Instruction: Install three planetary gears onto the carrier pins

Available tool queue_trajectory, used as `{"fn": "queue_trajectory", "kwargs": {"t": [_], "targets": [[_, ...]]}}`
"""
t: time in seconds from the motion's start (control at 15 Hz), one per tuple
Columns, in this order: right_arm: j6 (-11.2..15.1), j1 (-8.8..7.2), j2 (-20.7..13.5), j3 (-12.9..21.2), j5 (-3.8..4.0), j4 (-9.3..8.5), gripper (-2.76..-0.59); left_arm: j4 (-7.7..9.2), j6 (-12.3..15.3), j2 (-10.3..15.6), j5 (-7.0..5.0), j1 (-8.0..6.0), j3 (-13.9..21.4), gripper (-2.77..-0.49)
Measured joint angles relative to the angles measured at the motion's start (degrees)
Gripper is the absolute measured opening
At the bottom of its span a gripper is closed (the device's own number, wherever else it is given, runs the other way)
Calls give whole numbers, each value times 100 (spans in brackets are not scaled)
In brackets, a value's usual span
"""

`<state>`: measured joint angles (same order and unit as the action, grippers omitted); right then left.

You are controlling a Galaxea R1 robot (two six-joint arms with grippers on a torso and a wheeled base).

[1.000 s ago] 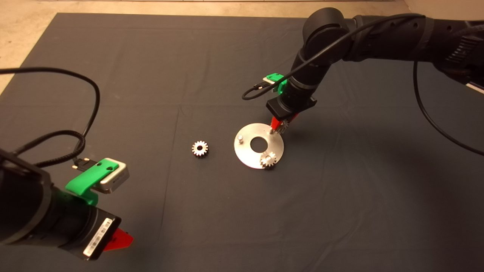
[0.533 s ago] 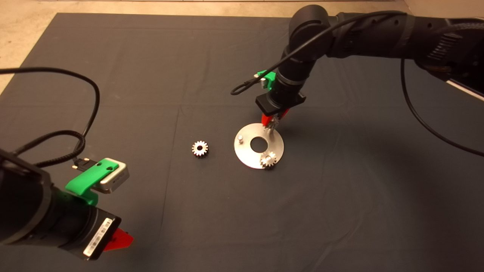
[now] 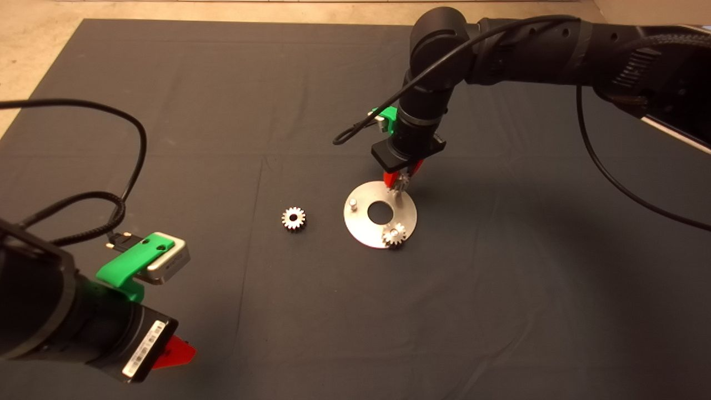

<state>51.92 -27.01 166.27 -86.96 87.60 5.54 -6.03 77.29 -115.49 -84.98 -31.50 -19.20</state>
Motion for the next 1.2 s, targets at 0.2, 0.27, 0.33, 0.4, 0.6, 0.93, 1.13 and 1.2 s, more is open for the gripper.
{"fn": "queue_trajectory", "kwargs": {"t": [0.2,0.27,0.33,0.4,0.6,0.93,1.13,1.2], "targets": [[0,-93,42,63,-1,17,-234,0,0,0,-2,0,0,-137],[-2,-95,55,85,-10,19,-233,0,0,0,-2,0,0,-137],[-2,-93,60,90,-12,19,-234,0,0,-1,1,0,0,-137],[-2,-95,57,90,-10,28,-234,0,0,0,0,0,0,-137],[-2,-93,57,90,-10,85,-234,0,-1,0,-2,0,0,-137],[0,-90,57,93,-10,275,-234,0,-2,0,0,0,0,-137],[-2,-58,57,93,-10,364,-234,0,-2,0,0,0,0,-137],[-2,-43,57,93,-10,378,-234,0,-2,0,0,0,0,-137]]}}
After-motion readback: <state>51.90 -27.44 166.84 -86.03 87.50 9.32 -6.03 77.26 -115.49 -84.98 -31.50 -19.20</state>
